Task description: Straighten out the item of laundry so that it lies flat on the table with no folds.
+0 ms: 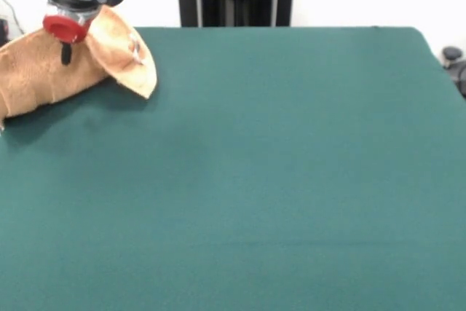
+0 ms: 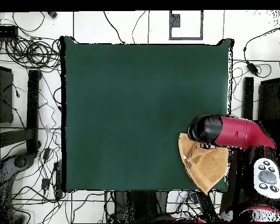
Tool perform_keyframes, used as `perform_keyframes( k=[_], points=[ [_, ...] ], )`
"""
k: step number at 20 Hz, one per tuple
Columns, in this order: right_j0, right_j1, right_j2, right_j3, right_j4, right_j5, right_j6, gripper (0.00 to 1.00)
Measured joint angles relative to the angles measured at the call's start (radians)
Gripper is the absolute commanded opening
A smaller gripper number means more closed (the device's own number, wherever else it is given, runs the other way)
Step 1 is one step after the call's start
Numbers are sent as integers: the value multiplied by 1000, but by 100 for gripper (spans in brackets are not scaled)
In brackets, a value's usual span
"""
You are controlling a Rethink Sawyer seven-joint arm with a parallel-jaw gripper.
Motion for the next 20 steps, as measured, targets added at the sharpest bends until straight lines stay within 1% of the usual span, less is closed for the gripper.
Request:
perform_keyframes(
  k=[4,20],
  points=[
    [5,-13,0,-1,0,29,0,100],
    [23,-3,0,-15,-1,30,0,100]
  ],
)
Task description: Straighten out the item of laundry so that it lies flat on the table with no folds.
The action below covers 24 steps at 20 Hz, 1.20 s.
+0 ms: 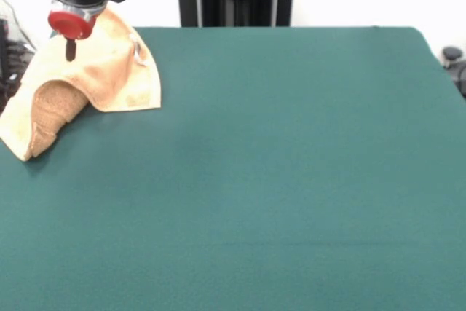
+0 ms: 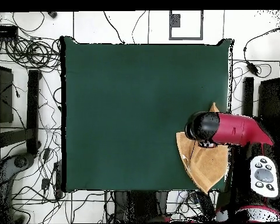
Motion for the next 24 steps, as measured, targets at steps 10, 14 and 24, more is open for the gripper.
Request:
perform_keyframes(
  k=[10,14,24],
  points=[
    [119,65,-59,-39,-70,-62,0,100],
    [155,91,-88,-39,-71,-132,0,100],
    [212,165,-163,-40,-71,-222,0,100]
  ],
)
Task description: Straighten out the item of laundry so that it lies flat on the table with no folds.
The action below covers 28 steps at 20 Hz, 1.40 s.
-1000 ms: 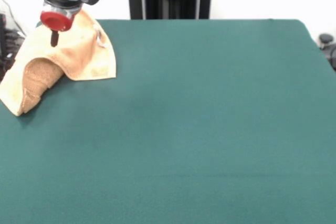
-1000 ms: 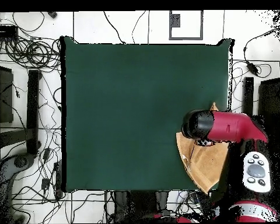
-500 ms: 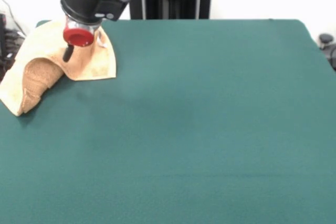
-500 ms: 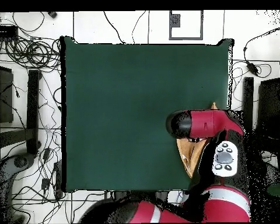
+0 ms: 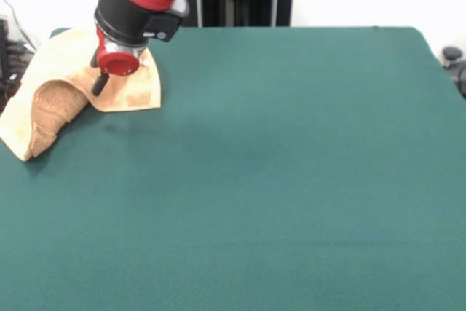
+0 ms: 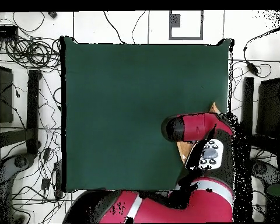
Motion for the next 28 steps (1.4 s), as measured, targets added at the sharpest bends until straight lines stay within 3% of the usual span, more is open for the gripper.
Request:
perform_keyframes(
  k=[15,28],
  points=[
    [37,107,-78,-13,29,0,0,100],
    [55,116,-91,-14,71,0,0,100]
  ],
)
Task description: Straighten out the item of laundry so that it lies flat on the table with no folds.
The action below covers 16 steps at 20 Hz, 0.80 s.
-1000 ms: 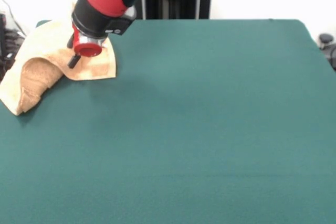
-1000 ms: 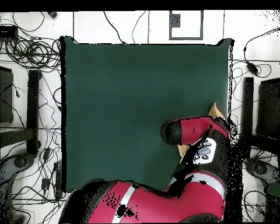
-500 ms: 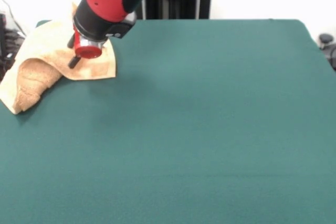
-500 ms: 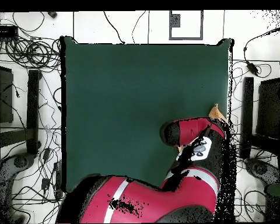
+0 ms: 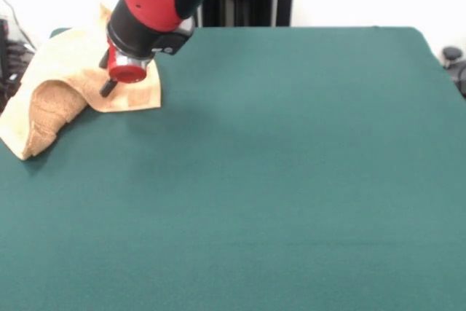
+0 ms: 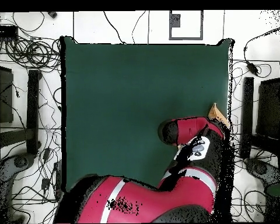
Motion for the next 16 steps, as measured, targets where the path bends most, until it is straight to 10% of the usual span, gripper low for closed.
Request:
perform_keyframes(
  k=[10,11,16],
  points=[
    [-37,-30,0,0,0,0,0,100],
    [-50,-48,0,0,0,0,0,0],
    [-65,-70,2,0,0,0,0,0]
  ],
)
